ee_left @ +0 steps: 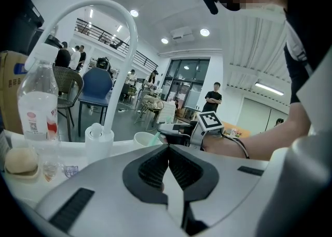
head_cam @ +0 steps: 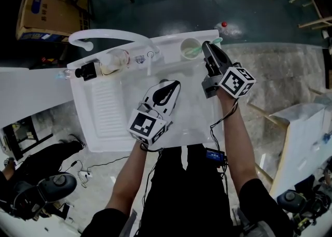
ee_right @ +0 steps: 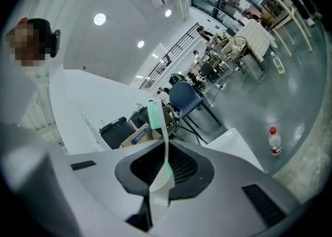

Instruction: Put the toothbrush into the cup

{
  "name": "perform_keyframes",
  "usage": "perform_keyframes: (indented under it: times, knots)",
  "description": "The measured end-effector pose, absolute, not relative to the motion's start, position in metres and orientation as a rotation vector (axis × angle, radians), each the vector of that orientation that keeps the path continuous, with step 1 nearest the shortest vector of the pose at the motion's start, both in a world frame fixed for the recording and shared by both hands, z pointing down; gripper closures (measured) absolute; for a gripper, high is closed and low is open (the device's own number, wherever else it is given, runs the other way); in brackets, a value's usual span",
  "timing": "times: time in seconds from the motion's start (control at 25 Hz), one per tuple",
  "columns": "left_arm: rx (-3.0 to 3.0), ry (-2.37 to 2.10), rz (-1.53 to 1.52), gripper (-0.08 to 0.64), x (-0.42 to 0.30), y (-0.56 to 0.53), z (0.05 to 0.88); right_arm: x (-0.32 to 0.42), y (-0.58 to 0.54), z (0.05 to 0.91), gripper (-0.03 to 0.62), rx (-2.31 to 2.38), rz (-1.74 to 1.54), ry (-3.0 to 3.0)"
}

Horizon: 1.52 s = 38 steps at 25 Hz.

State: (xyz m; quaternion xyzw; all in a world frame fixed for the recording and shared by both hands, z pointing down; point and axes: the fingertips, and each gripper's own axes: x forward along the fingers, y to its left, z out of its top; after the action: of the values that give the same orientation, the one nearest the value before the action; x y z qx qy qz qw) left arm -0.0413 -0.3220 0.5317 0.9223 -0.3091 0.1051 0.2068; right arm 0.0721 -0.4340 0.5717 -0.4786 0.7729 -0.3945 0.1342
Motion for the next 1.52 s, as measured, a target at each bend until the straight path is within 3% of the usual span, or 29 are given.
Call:
perform_keyframes:
  times: [0.48,0.84,1.0,1.2,1.52]
  knots:
    - [2.56,-0.856,0.306,0.551,-0.045,-0.313,0.534,0.072,-0.434,0.575,0.557,-1.4,-1.149,2.263]
    - [2.545,-0.856,0.321,0.551,-0.05,-0.303,0.539,0.06,-0.432,0.572,0.319,-1.35,-1.117,2.339]
    - [2.542,-0.861,0.323,0.551,-0.052,-0.3,0.539,0.06,-0.432,0.572,0.307,-1.349,-1.119,2.332]
    - [2.544,-0.862,0.32,0.551,-0.05,-0.3,0.537,0.055,-0.43,0.571,0.227,-1.309,-1.14,2.349]
    - [2.554,-0.88,0.313,0.551,-0.052,-0.295,0.527,0.06,-0.415,0.571,0.227,-1.358,-1.13,2.401]
